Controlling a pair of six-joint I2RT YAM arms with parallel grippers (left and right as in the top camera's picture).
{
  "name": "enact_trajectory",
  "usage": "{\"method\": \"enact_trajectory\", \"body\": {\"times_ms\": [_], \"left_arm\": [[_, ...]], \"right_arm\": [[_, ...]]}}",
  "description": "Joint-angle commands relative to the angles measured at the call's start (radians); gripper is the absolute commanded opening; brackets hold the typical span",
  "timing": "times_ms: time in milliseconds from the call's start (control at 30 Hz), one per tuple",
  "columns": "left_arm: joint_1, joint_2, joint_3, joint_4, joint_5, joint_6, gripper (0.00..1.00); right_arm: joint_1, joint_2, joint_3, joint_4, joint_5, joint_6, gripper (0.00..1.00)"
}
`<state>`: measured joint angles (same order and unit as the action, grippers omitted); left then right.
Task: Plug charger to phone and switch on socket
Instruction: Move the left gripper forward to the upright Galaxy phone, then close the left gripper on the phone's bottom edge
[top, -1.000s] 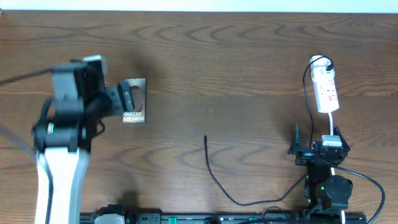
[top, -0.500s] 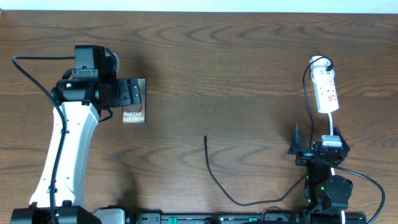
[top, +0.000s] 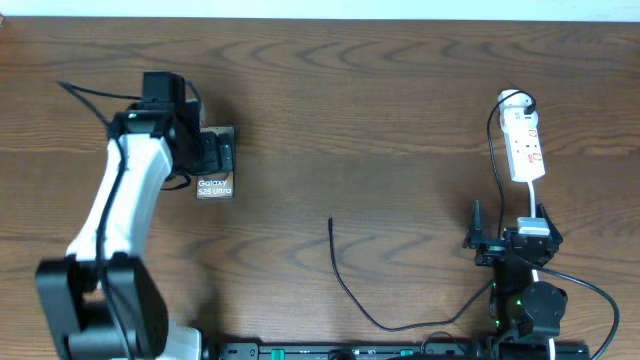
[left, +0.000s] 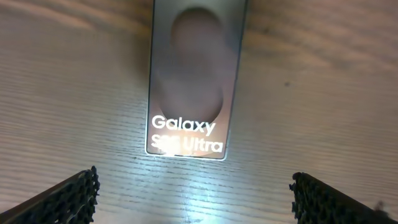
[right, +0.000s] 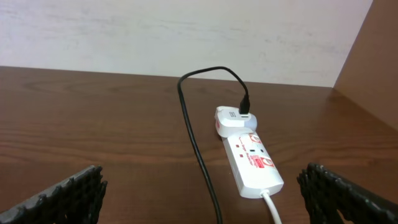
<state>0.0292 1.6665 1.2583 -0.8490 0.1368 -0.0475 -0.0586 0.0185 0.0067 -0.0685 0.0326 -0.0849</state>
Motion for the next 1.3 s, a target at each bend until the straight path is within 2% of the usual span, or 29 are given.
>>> {"method": "enact_trajectory", "body": {"times_ms": [0, 267, 500, 1267], "left_arm": [[0.003, 0.068, 0.022, 0.014, 0.007, 0.029, 0.97], [0.003, 0.153, 0.116, -0.003, -0.022, 0.042, 1.0], [0.003, 0.226, 0.251, -0.105, -0.023, 0.062, 0.99], [0.003, 0.357, 0.259, -0.092, -0.026, 0.081, 0.99]], "right_arm": [[0.0, -0.005, -0.001, -0.004, -0.002, -0.01, 0.99], [0.0, -0.005, -0.001, -0.003, -0.002, -0.01, 0.99], [0.0, -0.005, -0.001, -0.004, -0.002, -0.01, 0.99], [0.0, -0.005, -0.001, -0.004, -0.002, -0.01, 0.99]]}}
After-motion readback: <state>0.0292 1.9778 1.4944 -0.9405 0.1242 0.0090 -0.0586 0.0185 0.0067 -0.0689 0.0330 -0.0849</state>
